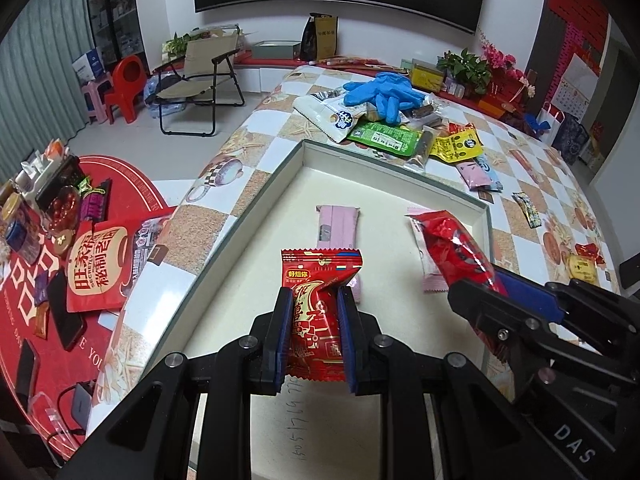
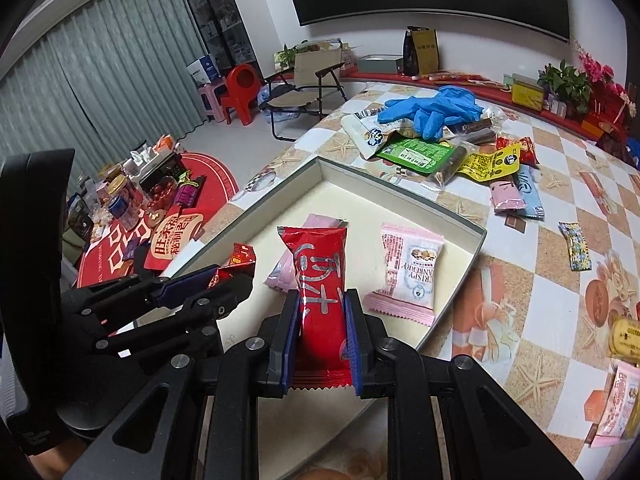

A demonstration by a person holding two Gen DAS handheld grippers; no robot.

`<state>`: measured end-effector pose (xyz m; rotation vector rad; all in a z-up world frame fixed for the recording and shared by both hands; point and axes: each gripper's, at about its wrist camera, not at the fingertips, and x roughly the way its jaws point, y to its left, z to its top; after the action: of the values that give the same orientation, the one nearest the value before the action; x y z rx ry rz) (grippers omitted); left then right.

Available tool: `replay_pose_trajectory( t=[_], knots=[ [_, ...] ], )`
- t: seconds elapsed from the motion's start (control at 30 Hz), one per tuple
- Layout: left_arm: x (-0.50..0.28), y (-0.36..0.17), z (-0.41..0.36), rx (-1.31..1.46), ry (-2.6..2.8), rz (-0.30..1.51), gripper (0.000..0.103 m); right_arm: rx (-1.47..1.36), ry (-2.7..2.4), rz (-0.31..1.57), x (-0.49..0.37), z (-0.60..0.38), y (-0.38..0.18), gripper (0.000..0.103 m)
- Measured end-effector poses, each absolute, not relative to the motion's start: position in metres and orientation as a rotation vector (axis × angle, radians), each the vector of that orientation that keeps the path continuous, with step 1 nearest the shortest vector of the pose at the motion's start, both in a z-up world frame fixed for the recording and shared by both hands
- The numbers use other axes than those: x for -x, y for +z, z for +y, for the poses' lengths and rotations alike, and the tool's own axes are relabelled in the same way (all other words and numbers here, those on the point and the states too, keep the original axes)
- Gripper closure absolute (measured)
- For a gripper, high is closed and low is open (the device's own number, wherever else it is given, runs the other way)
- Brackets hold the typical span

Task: Organize snacks
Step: 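Lower both snacks into the white tray and open both tools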

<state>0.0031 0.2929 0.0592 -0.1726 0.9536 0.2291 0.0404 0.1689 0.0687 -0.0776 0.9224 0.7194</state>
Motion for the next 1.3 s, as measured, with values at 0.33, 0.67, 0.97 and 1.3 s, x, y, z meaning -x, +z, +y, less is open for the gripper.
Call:
replay_pose_trajectory(
  t=[0.33, 0.67, 0.97, 1.3],
  knots=[
    [-0.019, 0.053, 0.307, 0.174, 0.226, 1.003, 0.079, 0.090, 0.690, 0.948, -0.054, 0.175, 0.064, 0.081],
    [-0.027, 0.047, 0.304, 0.155, 0.219, 1.025, 0.079, 0.096, 0.676, 0.954, -0.062, 0.180, 0.062, 0.081],
    [-0.029, 0.045, 0.306, 0.150, 0.215, 1.016, 0.079, 0.096, 0.674, 0.959, -0.068, 0.184, 0.062, 0.081],
    [-0.030, 0.045, 0.309, 0.134, 0.213, 0.986, 0.079, 0.114, 0.670, 0.973, -0.072, 0.192, 0.057, 0.081]
  ],
)
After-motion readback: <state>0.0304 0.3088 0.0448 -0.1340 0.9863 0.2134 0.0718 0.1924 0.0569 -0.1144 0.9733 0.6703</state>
